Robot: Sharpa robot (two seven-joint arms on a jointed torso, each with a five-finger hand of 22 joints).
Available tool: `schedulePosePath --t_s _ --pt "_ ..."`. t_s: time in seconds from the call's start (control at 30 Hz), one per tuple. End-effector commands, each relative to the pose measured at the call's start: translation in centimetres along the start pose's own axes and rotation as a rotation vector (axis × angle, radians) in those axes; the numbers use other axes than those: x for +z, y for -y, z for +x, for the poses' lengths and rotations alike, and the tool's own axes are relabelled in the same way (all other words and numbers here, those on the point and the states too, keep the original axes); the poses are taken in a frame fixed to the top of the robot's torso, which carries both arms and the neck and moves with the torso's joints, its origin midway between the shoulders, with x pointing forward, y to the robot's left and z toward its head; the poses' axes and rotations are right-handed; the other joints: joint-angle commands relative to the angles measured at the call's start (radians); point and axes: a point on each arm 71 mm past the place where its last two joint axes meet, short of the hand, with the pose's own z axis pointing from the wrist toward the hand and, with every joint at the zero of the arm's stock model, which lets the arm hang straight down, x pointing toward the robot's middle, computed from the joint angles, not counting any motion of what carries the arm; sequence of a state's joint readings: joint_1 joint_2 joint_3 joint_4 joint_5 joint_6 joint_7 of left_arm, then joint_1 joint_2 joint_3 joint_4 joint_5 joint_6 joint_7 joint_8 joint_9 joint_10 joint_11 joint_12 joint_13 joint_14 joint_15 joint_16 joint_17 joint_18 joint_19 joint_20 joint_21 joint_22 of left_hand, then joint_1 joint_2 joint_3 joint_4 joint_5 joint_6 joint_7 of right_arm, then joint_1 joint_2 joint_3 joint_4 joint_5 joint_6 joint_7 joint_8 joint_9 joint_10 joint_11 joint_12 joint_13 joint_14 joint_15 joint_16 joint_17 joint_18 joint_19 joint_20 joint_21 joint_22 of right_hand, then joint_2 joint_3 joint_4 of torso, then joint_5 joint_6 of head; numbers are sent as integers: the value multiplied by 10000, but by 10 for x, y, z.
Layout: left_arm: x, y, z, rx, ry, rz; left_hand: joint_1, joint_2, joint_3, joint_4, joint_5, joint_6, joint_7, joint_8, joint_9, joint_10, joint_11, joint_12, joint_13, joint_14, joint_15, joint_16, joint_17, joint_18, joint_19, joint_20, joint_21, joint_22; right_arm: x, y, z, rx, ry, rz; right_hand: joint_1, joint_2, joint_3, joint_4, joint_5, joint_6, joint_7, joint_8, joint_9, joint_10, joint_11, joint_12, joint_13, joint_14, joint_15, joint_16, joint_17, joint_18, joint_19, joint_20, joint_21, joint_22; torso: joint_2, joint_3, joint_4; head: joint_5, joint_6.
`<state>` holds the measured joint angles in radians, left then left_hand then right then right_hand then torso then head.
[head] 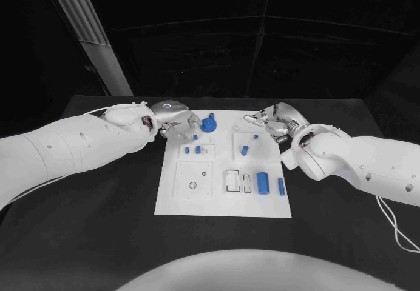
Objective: Assemble the parts on the task board
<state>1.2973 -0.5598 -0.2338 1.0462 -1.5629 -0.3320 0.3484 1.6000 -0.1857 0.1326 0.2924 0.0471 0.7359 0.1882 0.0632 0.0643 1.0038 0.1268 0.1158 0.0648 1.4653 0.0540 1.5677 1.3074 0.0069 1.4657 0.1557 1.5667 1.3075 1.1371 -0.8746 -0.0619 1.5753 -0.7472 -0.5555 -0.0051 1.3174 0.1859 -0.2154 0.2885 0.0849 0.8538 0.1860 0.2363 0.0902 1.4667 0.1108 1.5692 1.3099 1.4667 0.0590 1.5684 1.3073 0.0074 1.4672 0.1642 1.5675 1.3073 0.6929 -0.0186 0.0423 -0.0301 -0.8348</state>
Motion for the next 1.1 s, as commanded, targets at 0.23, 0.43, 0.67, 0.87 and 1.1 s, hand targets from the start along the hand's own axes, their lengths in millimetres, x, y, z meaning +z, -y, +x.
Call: schedulePosePath --t_s 0.23,0.43,0.67,0.87,1.1 --pt "-19 -12 -17 -1275 2312 -289 98 68 86 -14 66 -49 100 442 106 -301 96 271 38 792 100 -253 1997 198 234 105 -747 2251 -7 -2 -12 -893 352 -690 636 130 -279 41 54 11 -92 278 -2 512 -70 -405 2171 1041 -130 24 2635 -74 1036 -59 33 2635 -32 -11 14 -66 86" --pt "-31 -19 -30 -5047 4529 -653 -173 317 132 -109 491 14 140 970 127 -610 126 708 32 -1849 100 -3376 -2722 1181 -3300 109 -4696 381 -8 -13 -28 -2985 436 -1750 1768 257 -270 21 -219 10 -172 396 -40 -5497 -180 -7818 -4464 1041 -319 24 2635 -74 1036 -195 33 2635 -70 -68 62 -374 151" --pt "-38 -17 -36 -8850 6311 -573 -464 701 -151 -109 1203 -217 244 1381 118 -1210 337 1160 45 -5426 392 -6893 -6289 1679 -6668 333 -9017 -1779 -5 -14 -35 -5654 311 -2518 2539 -97 -401 -28 -376 131 -112 347 -92 -5901 20 -11207 -7699 1041 -119 24 2635 -74 1036 -114 33 2635 -54 -63 57 -590 256" --pt "-40 -7 -38 -10252 6759 246 -2445 1378 -880 -197 3357 -699 553 1747 94 -2108 754 1598 60 -8639 1178 -8913 -7776 1204 -9252 869 -11533 -3168 0 -8 -34 -7171 -125 -2333 2935 -387 -389 -106 -376 -646 -343 -231 -264 -6053 150 -12296 -8854 1041 -2 24 2635 -74 1036 -19 33 2635 -48 -59 71 -652 294" --pt "-39 5 -38 -11679 6992 928 -3545 1575 -1765 7 2921 -1512 860 1998 73 -3324 1069 1902 64 -10618 1692 -9633 -8789 1063 -10711 1309 -13151 -4198 7 -3 -25 -8249 -684 -1960 3129 -551 -333 -60 -378 -414 -465 -362 -208 -5668 29 -13007 -9871 1041 -119 24 2635 -74 1036 -57 33 2635 -40 -46 47 -651 307"
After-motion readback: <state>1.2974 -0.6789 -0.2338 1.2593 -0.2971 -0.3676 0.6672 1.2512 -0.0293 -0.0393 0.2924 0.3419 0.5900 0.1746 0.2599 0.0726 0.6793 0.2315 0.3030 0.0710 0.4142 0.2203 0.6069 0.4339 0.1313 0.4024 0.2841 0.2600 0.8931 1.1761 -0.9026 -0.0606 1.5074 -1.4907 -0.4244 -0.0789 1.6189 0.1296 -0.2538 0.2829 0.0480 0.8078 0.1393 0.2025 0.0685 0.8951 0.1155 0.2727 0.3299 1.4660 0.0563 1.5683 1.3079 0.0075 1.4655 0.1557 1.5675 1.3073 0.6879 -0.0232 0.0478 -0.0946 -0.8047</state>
